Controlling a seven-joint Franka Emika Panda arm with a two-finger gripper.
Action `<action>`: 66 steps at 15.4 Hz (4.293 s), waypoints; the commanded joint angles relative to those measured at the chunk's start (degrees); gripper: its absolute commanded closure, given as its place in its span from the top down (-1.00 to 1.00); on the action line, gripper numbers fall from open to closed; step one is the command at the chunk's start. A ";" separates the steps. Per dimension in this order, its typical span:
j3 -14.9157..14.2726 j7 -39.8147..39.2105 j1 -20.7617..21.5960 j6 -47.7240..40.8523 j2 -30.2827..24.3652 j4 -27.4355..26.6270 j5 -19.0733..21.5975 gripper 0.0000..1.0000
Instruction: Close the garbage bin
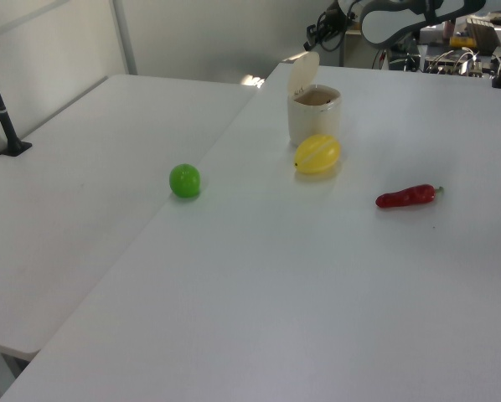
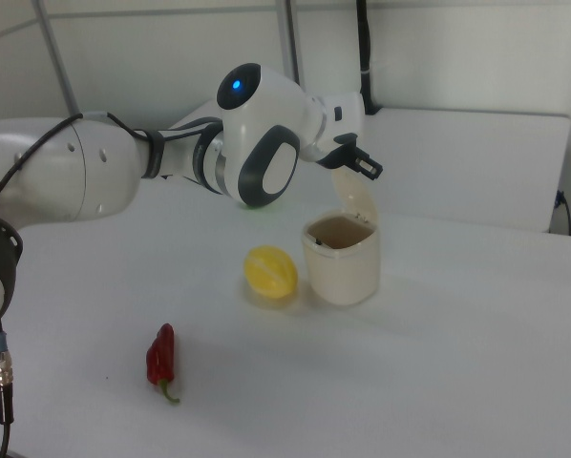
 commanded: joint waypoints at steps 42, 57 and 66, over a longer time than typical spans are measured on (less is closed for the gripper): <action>0.11 -0.44 4.49 -29.64 -1.16 -2.63 -4.33 -1.00; 0.11 0.09 4.75 -30.43 -2.30 -1.93 -3.89 -1.00; 0.72 -0.26 9.57 -44.82 -10.91 -2.01 -4.15 -1.00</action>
